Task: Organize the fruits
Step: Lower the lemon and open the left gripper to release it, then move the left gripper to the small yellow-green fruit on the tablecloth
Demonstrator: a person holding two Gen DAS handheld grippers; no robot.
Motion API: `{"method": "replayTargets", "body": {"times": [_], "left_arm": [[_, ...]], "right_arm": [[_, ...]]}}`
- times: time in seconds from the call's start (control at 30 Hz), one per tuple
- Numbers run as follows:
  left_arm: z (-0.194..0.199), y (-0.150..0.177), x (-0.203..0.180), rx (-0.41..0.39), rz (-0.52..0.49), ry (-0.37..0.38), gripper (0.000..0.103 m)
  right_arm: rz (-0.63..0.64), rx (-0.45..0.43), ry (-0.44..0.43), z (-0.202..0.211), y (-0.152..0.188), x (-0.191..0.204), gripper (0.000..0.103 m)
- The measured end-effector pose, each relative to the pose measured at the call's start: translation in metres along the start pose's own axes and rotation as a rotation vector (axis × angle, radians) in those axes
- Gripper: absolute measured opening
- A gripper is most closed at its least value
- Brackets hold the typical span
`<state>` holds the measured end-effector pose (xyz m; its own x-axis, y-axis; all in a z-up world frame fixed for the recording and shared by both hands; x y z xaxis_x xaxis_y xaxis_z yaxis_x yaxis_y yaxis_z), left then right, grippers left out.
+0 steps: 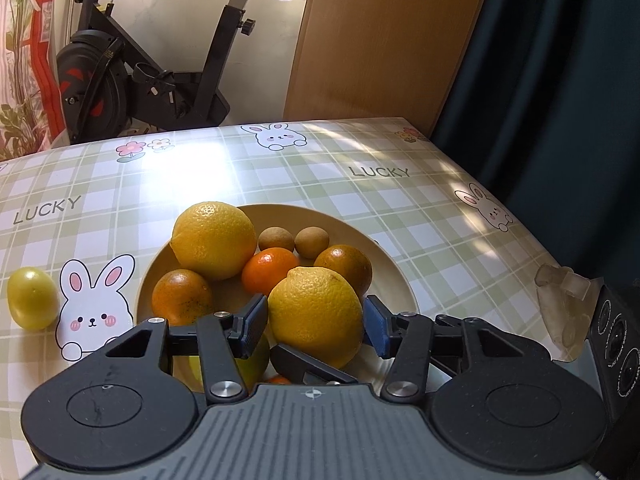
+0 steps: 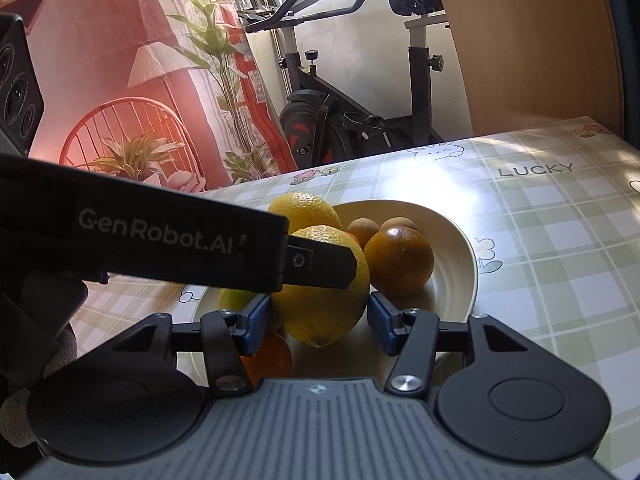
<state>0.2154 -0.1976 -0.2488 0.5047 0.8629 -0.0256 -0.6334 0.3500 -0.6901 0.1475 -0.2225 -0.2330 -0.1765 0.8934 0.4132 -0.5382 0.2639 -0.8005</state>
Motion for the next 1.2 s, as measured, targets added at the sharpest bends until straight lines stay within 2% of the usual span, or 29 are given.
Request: {"method": "replayTargets", "body": {"times": [0.5, 0.6, 0.7, 1.03, 1.2], "left_arm": [[0.011, -0.001, 0.016, -0.021, 0.080, 0.018, 0.055], [0.019, -0.002, 0.023, -0.042, 0.105, 0.024, 0.055], [0.026, -0.003, 0.032, -0.059, 0.122, 0.017, 0.055], [0.050, -0.015, 0.095, -0.109, 0.231, -0.064, 0.055], [0.064, -0.021, 0.130, -0.135, 0.256, -0.138, 0.059]], "right_arm": [[0.013, 0.011, 0.022, -0.003, 0.002, -0.001, 0.059], [0.020, -0.003, 0.034, -0.001, 0.001, 0.000, 0.066], [0.049, -0.038, 0.040, 0.006, 0.001, 0.005, 0.068], [0.094, -0.123, 0.051, 0.019, -0.002, 0.012, 0.068], [0.094, -0.146, 0.050, 0.022, -0.003, 0.013, 0.068]]}}
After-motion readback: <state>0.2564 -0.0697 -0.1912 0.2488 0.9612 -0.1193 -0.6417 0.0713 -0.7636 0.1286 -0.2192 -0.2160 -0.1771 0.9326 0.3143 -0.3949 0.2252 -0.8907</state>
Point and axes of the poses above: each gripper's, at about its wrist camera, not at the fingertips, and z roughly against the way its jaws point, x to its left, y to its underside, the point moved 8 cm from there along -z, roughly the way its jaws point, and after that the axes turned 12 degrees about -y, right-handed, at the moved point
